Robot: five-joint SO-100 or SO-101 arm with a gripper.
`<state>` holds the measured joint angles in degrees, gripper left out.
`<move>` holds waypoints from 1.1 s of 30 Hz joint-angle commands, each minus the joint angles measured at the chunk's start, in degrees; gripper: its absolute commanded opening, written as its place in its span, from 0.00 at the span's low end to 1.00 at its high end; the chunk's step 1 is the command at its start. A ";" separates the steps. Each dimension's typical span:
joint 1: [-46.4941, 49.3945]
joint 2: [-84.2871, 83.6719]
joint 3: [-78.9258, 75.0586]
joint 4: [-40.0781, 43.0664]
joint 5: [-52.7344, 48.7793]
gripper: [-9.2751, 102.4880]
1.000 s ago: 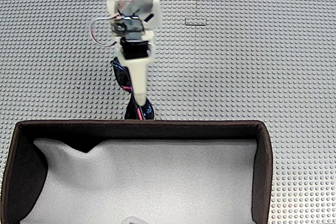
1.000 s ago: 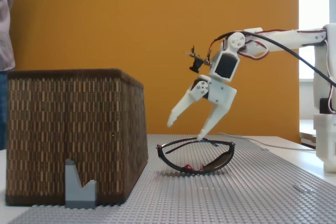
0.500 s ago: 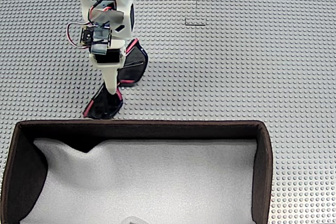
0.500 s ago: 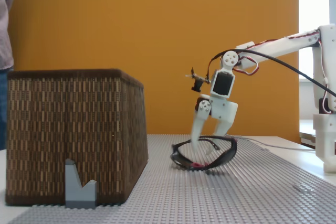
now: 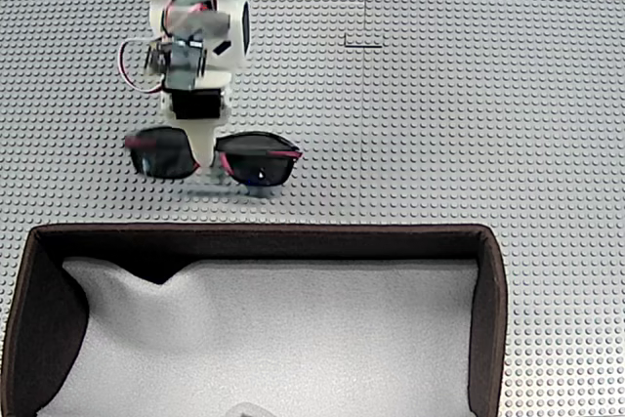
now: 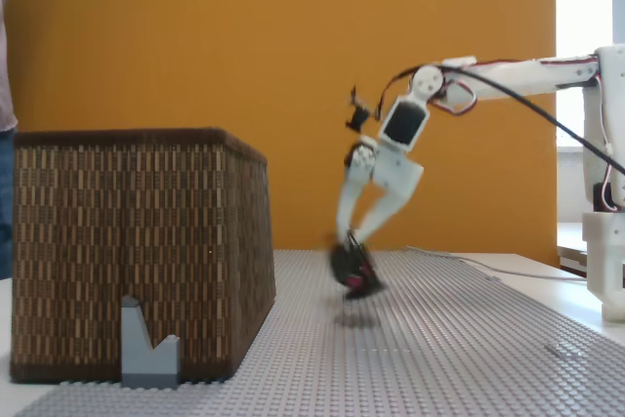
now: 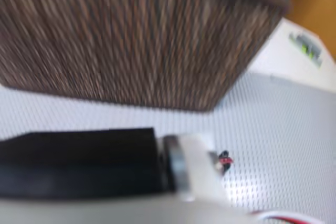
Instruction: Grasp a glasses and put it in the bin.
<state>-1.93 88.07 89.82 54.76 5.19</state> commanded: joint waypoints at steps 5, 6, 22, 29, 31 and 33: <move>-0.44 7.73 -8.17 -0.09 -6.94 0.08; -0.44 8.44 -8.44 -0.18 -7.65 0.08; -1.32 9.32 -15.73 -19.34 -15.03 0.08; -1.32 -1.41 -28.92 -23.03 -15.91 0.08; -1.32 -4.66 -33.40 -24.35 -16.70 0.08; -1.58 -7.38 -37.97 -25.66 -17.93 0.08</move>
<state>-3.16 80.77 57.30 30.32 -11.34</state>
